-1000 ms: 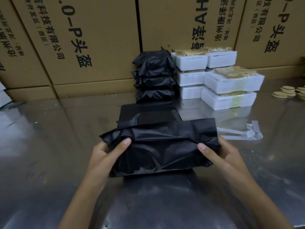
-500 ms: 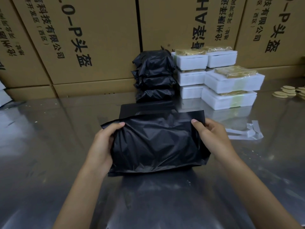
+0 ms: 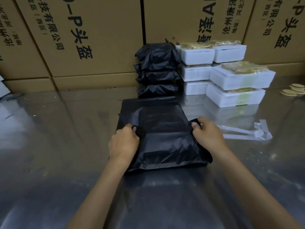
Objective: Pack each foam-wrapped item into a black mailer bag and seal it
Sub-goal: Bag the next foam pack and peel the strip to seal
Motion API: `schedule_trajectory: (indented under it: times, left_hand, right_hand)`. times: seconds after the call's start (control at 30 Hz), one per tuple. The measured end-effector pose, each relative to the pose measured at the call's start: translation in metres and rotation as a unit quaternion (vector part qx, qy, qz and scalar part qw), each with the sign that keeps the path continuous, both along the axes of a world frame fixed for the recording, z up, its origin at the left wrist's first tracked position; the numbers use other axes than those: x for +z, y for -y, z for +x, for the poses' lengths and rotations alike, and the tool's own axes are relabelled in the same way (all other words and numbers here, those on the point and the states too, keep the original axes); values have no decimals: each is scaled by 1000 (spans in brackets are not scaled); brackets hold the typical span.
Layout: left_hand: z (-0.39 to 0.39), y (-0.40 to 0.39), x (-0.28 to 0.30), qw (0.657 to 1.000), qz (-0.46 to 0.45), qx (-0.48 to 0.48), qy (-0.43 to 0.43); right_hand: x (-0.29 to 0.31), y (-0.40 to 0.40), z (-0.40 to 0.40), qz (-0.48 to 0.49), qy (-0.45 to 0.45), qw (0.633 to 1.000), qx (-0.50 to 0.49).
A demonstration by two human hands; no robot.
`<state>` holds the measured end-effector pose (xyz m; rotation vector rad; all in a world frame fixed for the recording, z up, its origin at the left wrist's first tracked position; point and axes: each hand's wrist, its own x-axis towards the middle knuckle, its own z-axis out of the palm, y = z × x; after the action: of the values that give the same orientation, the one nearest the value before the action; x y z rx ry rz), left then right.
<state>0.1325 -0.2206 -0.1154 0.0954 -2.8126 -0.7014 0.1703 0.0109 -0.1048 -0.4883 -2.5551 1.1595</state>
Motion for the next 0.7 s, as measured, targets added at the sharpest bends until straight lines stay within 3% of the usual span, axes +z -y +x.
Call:
schedule_trajectory:
  times: [0.13, 0.23, 0.3, 0.43, 0.57, 0.7]
  left_hand:
    - [-1, -7, -11, 998, -44, -35, 5]
    - [-4, -4, -19, 996, -42, -71, -38]
    - [-6, -5, -24, 995, -22, -91, -45]
    - [-7, -5, -24, 991, 76, -107, 30]
    - [-4, -2, -22, 988, 84, -114, 54]
    - [-2, -4, -25, 991, 54, -122, 23]
  right_hand:
    - [-4, -4, -7, -73, 36, 997, 17]
    - [-8, -2, -7, -88, 23, 996, 20]
    - [-11, 0, -4, -102, 4, 995, 20]
    - [-16, 1, -2, -146, -21, 989, 17]
    - [-19, 2, -3, -158, -29, 987, 2]
    - [-19, 4, -2, -176, -33, 984, -12]
